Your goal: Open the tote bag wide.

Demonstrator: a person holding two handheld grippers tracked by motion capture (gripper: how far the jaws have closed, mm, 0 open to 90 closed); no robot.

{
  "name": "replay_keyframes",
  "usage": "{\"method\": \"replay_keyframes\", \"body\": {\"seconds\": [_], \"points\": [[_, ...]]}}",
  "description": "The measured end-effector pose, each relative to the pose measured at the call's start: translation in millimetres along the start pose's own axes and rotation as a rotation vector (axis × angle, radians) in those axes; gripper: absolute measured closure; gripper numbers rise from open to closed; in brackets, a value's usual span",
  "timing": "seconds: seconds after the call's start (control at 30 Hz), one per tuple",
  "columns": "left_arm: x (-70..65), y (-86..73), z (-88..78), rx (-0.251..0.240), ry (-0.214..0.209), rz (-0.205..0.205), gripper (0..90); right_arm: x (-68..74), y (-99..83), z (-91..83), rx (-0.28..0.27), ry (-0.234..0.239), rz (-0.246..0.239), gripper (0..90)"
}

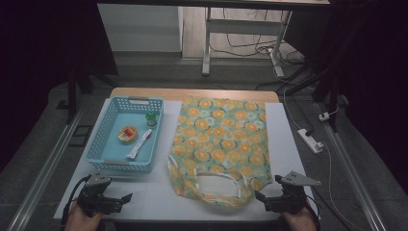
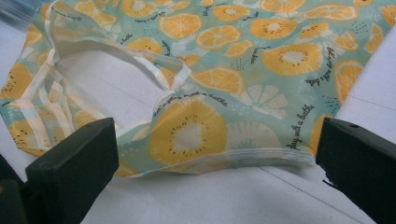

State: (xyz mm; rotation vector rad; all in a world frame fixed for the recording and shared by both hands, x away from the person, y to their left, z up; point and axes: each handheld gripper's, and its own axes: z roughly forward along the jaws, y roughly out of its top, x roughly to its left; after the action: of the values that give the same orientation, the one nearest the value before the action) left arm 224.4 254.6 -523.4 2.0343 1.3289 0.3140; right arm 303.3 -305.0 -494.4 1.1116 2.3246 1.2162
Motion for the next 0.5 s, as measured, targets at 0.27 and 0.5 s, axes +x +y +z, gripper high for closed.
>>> {"method": "replay_keyframes", "body": {"seconds": [0.27, 0.5], "points": [[2.4, -0.6, -1.5, -0.025, -0.049, -0.022, 0.0, 2.4, 1.0, 3.0, 0.022, 0.0, -0.021, 0.0], [0.5, 0.3, -0.1, -0.009, -0.045, -0.015, 0.0, 1.5, 0.9, 2.4, 0.021, 0.0, -0.015, 0.0]]}}
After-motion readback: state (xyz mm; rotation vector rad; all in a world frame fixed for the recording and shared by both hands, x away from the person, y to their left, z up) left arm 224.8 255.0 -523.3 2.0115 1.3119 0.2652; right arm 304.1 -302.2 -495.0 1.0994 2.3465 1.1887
